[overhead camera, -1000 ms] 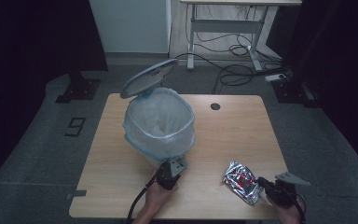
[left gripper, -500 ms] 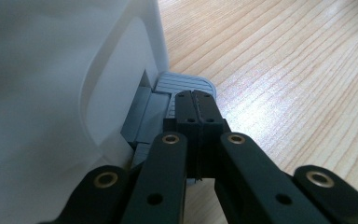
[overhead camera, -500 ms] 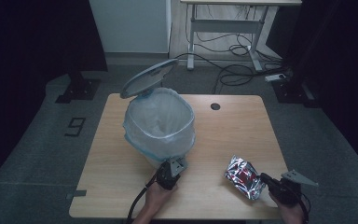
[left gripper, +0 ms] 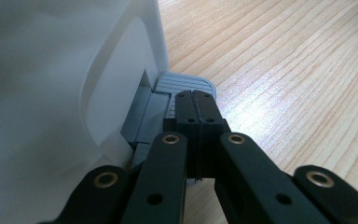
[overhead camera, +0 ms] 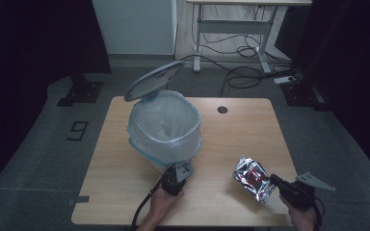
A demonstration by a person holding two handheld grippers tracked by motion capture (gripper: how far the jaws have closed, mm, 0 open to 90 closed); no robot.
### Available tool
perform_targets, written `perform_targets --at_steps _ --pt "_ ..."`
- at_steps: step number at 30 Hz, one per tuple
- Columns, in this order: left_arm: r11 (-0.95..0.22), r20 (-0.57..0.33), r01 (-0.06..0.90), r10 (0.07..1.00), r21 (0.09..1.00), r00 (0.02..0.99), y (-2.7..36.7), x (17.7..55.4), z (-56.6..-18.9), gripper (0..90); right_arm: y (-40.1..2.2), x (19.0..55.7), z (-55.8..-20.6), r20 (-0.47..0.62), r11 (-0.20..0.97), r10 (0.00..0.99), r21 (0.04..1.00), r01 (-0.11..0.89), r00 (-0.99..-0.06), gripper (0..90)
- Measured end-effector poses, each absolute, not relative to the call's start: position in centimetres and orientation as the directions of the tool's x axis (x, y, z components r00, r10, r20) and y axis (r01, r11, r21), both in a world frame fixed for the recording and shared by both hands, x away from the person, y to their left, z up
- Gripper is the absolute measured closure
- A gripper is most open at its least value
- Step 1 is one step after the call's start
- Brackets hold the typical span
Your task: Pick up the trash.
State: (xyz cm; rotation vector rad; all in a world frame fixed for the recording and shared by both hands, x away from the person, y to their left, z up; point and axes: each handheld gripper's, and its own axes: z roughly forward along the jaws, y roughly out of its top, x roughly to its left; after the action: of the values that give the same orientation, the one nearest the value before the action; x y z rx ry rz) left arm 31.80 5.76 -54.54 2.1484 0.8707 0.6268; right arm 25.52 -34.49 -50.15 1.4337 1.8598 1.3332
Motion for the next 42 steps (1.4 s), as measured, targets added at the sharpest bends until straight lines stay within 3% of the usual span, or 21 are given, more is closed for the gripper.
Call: perform_targets --at_steps 42 --pt "-0.509 0.165 0.385 0.741 0.769 0.651 5.7 31.7 -54.6 90.0 -33.7 26.2 -46.1 0.217 -0.042 0.882 0.921 0.387 -0.419 89.9"
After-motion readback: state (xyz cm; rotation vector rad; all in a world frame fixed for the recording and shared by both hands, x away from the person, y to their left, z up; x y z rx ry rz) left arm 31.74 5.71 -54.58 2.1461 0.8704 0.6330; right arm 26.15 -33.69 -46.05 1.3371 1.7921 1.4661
